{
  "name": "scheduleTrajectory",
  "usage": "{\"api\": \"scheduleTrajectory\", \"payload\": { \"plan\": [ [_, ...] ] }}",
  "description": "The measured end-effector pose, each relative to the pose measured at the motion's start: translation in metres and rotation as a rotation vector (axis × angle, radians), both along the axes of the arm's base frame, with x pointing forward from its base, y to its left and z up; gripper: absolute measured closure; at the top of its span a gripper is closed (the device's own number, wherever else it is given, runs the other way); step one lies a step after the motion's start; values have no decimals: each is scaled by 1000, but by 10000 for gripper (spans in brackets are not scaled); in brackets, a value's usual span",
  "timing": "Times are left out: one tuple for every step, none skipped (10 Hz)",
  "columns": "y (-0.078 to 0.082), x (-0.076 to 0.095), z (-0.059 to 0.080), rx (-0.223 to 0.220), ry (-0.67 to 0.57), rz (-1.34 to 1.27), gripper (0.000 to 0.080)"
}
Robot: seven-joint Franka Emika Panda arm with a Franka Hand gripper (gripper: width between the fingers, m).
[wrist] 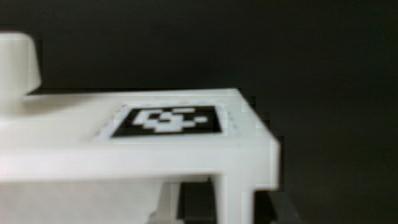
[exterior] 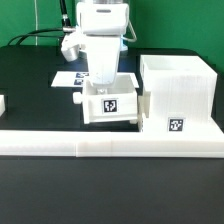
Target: Assemble drawer
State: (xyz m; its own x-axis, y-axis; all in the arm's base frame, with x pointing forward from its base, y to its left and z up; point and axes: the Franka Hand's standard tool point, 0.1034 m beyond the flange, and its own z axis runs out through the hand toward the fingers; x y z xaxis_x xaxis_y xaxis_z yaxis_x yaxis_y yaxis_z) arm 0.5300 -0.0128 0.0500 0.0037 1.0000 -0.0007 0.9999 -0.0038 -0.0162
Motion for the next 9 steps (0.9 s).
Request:
{"api": "scheduleTrajectory", "payload": {
  "plan": [
    [0,6,5,-2,-5,-2,757],
    [3,11,9,-2,-14,-6,757],
    [7,13,11,-2,-19,-26,757],
    [6,11,9,-2,-15,-26,757],
    [5,11,8,-2,-14,-28,757],
    [6,11,8,-2,-14,-29,757],
    [9,10,7,-1,-12,-41,757],
    [11,9,4,0,-7,-38,757],
    [12,7,2,1,-6,-38,757]
  ]
}}
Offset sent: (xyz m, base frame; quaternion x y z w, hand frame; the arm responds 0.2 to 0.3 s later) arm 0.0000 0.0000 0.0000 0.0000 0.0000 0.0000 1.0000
